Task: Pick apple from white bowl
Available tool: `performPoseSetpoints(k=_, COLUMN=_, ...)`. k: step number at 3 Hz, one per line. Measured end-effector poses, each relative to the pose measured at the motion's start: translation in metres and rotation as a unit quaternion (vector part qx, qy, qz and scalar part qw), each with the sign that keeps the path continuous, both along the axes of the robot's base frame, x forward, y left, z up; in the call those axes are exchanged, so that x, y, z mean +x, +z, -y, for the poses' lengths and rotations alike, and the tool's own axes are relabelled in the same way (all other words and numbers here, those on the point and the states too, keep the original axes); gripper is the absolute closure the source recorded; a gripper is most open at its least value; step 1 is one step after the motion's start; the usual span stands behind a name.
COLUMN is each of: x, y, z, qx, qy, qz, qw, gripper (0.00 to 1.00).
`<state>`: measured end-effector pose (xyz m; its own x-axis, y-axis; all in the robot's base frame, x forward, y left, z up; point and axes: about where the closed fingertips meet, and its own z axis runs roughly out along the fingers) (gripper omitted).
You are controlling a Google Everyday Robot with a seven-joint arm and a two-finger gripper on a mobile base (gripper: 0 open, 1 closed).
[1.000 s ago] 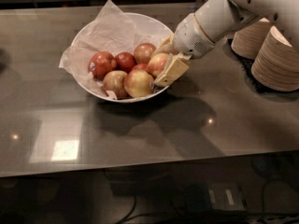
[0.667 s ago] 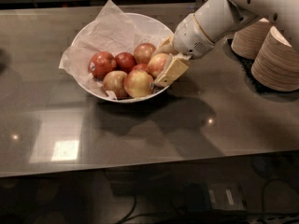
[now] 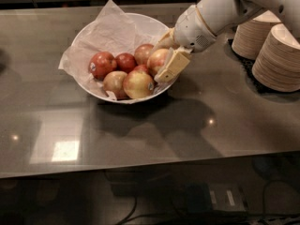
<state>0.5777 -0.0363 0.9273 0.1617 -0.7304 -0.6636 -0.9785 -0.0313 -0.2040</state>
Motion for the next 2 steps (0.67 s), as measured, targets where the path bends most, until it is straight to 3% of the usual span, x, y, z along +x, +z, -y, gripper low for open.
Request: performPoseSetpoints(k=2, x=-0.021, y=0.079, z=-0.002, qx=0.032, qy=0.027, qz=0.074, qw=0.9964, gripper=1.0)
